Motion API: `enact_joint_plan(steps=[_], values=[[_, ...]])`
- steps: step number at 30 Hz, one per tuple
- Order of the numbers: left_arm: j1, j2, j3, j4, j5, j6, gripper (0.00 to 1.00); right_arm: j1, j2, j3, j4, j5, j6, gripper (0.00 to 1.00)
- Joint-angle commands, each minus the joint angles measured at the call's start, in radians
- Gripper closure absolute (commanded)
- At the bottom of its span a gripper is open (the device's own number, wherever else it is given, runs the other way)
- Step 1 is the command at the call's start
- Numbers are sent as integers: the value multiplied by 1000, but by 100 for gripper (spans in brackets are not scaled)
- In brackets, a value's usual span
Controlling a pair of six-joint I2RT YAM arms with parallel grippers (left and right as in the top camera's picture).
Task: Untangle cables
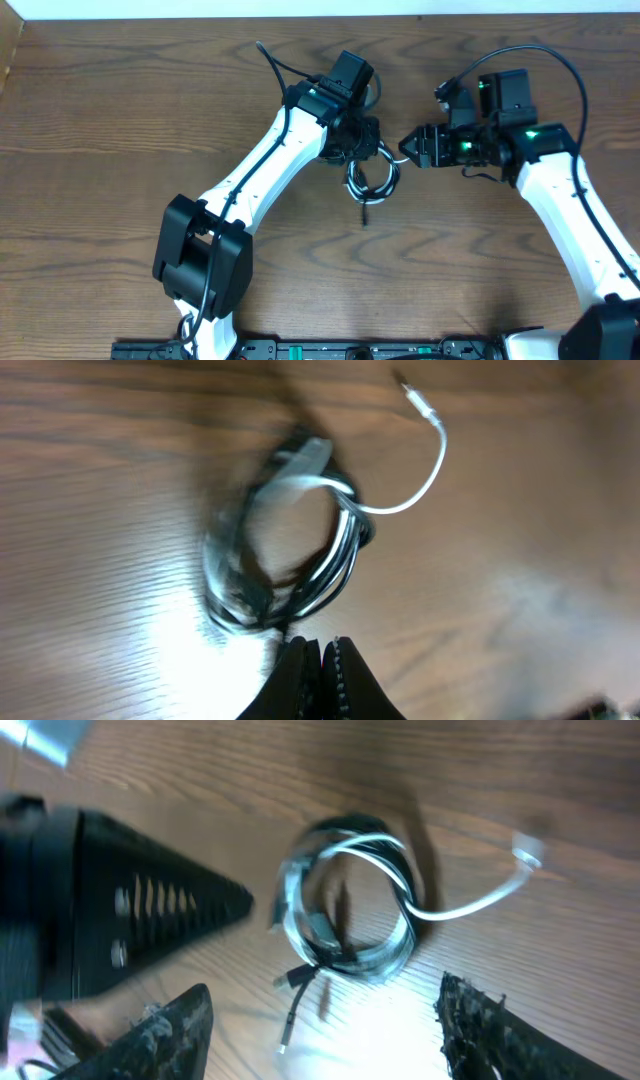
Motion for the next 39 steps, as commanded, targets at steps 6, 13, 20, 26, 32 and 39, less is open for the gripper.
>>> enact_joint_plan(steps=[6,13,20,26,32,39], values=[[10,21,-8,-56,39,169,93,22,100,13,27,-24,176,35],[10,46,-17,-14,-231,-4,90,19,154,13,24,29,205,30],[3,144,-20,71,-233,-81,79,10,156,13,10,97,204,27],[-21,204,-20,93,-235,-100,79,10,156,13,8,112,204,27],[-49,230,-23,89,-281,-119,80,6,156,13,5,130,204,27],[-60,231,-55,100,-347,-200,89,3,156,13,-10,146,204,27]])
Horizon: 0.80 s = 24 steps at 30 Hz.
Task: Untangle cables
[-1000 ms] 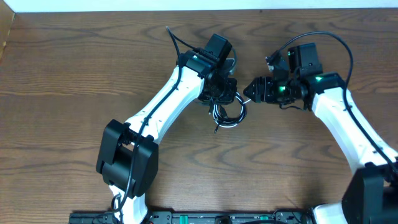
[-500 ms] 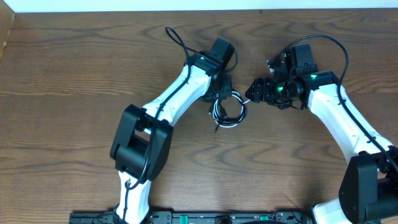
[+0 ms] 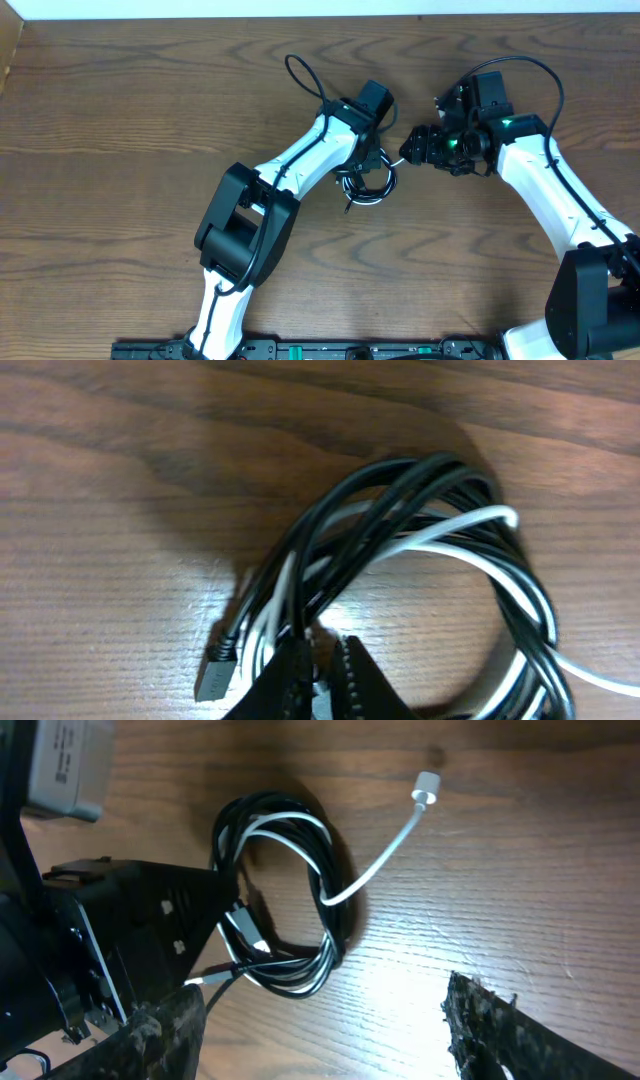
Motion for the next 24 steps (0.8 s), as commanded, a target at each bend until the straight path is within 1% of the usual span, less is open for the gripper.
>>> enact_joint_plan(steps=[1,11,21,24], values=[[2,20,-31,3,-61,-47,89,-3,1,13,-10,23,11,27],[-3,20,-107,68,-69,-61,89,-3,1,13,-19,25,8,27],[-20,20,-142,82,-68,-61,88,-3,1,13,-37,25,-6,26],[-42,20,-142,90,-69,-61,90,-3,1,13,-44,25,-10,26]])
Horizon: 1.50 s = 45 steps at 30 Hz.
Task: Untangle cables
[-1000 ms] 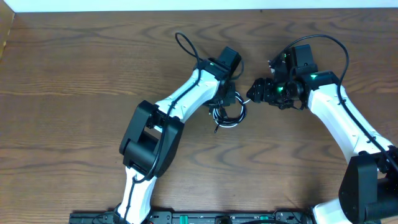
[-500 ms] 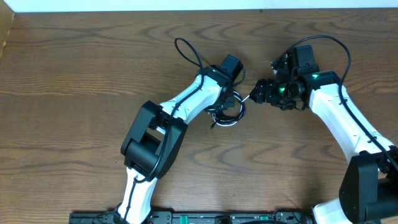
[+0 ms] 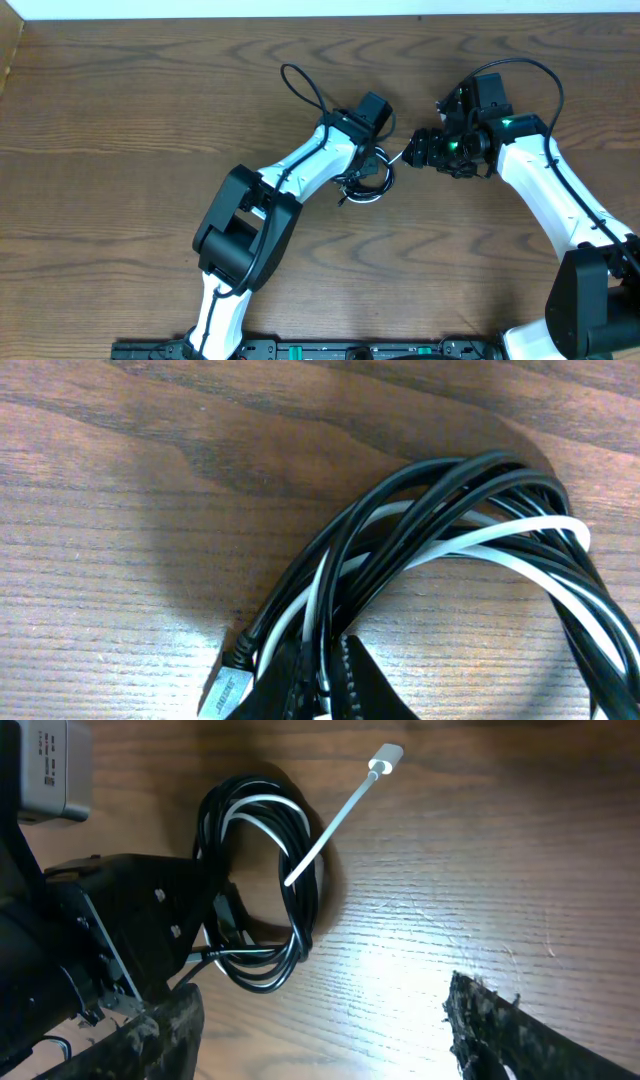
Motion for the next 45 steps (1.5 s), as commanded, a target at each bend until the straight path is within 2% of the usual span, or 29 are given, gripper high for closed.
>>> enact_joint_plan(steps=[1,5,12,15,21,26,32,34,35,37,42,45], values=[[-29,37,-42,-5,-4,-5,92,-3,1,13,-8,1,-9,25],[-39,37,-42,10,-4,5,93,-3,1,13,-10,2,-17,25],[-12,-24,-39,-7,27,132,93,-3,1,13,-3,2,-17,25],[18,-94,-39,-13,150,203,93,-3,1,13,3,2,-16,25],[94,-228,-39,-38,523,478,93,-3,1,13,11,1,-16,25],[149,-252,-39,-100,547,566,93,-3,1,13,11,1,-16,24],[172,-215,-40,-88,543,546,92,6,2,13,22,-6,-16,25],[166,-197,-40,-70,542,523,84,11,3,13,24,-4,-7,25],[161,-188,-40,-60,542,509,77,11,3,13,23,-2,5,25],[149,-159,-40,-38,512,455,73,11,4,12,24,1,21,25],[126,-81,-40,-5,360,323,72,10,4,12,27,2,21,25],[117,-47,-40,-5,343,292,73,10,4,12,24,5,21,25]])
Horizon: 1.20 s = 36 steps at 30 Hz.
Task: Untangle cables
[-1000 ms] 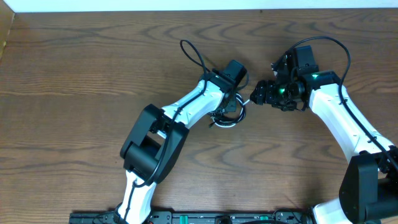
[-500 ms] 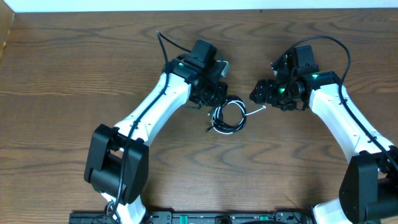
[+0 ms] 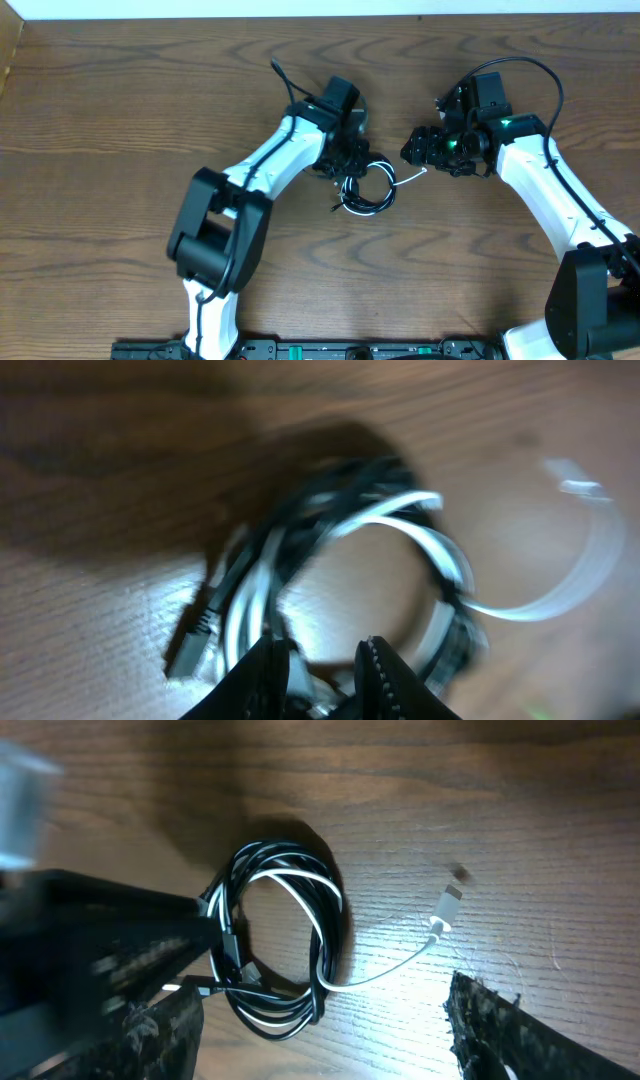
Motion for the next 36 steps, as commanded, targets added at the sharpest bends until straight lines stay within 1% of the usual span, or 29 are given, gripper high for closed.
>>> enact_joint_plan(steps=[1,4,8,15,18,20,22,26,27,28,33,36], values=[[-9,36,5,-2,-70,-76,73,6,4,12,-2,5,12,25],[-24,47,5,-3,-98,-85,73,6,4,12,0,13,12,25],[-49,47,5,-13,-224,-146,73,6,4,12,-1,21,12,25],[-108,50,2,-48,-231,-147,73,6,4,12,-4,27,11,24],[-140,61,-14,-47,-286,-151,73,6,4,12,-5,27,10,25],[-154,75,-30,-47,-353,-190,73,6,4,12,-8,27,8,25],[-158,95,-46,-43,-387,-223,73,6,4,12,-11,27,1,24],[-158,137,-49,-42,-386,-245,74,6,4,12,-19,27,0,24],[-159,143,-49,-42,-386,-245,81,6,4,12,-19,27,1,24],[-159,148,-49,-43,-386,-245,93,6,4,12,-19,27,0,24],[-151,108,-42,-60,-358,-233,93,6,4,12,-19,28,0,24],[-136,45,-29,-79,-274,-182,93,6,4,12,-19,39,1,24]])
